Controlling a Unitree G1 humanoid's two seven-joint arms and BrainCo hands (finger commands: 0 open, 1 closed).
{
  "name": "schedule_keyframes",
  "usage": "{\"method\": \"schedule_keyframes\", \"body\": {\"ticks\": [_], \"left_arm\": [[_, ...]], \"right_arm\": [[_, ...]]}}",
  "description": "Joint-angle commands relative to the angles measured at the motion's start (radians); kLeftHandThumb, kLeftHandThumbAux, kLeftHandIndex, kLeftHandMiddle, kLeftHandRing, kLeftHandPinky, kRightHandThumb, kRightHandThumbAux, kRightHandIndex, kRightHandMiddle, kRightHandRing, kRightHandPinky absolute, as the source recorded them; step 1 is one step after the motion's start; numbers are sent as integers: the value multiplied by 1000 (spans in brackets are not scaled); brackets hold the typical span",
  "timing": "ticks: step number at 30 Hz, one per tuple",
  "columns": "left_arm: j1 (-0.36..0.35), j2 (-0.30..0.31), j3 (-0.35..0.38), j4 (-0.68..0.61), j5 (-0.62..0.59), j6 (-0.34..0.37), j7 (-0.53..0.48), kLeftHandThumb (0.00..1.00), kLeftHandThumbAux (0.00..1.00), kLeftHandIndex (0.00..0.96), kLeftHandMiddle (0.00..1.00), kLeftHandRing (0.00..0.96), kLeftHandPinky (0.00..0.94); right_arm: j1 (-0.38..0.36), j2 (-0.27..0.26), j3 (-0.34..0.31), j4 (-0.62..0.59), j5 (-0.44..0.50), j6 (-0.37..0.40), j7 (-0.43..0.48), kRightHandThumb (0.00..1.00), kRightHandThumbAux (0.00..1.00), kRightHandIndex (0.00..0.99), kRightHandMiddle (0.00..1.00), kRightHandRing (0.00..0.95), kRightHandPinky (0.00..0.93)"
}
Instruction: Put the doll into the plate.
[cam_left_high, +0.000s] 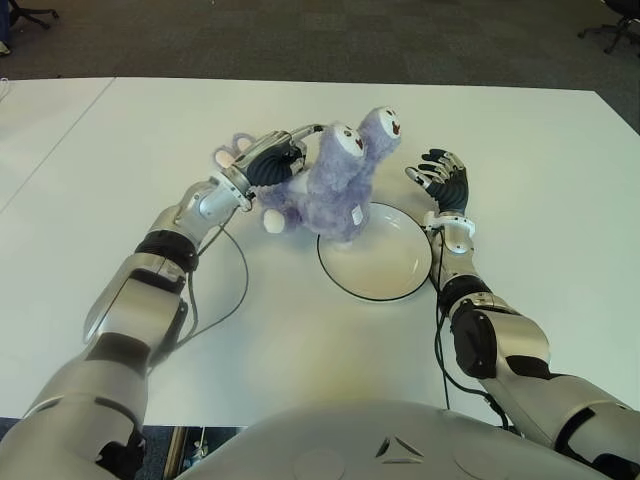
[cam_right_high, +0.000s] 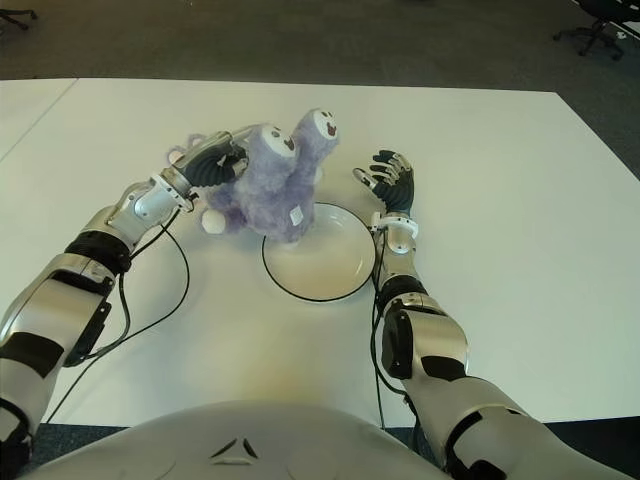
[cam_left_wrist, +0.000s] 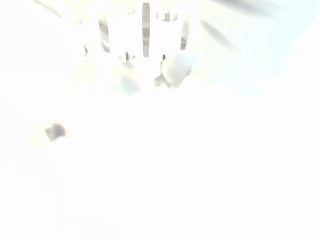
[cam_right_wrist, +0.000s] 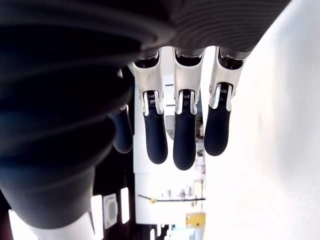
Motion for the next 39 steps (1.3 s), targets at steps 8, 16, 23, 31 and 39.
{"method": "schedule_keyframes", "body": {"ticks": [8,16,23,31,39], "left_arm": [[87,2,0,-83,-23,52,-121,454,157,0,0,0,0],[94,11,5,-121,-28,102,-150,468,165,0,0,0,0],[101,14,16,-141,-43,122,-173,478,173,0,0,0,0],[109,17,35,-173,-48,143,-194,485,173,0,0,0,0],[117,20,51,-206,-76,163,-237,484,164,0,0,0,0]], "right_arm": [[269,104,-6,158,14,104,-9,12,862,276,347,374,373],[269,105,-6,158,13,100,-13,37,880,286,344,374,370],[269,101,12,159,-4,104,-32,13,867,280,340,369,359],[268,100,18,159,-6,107,-33,3,880,291,341,369,360],[268,101,17,159,-4,102,-28,22,887,289,342,375,371]]}}
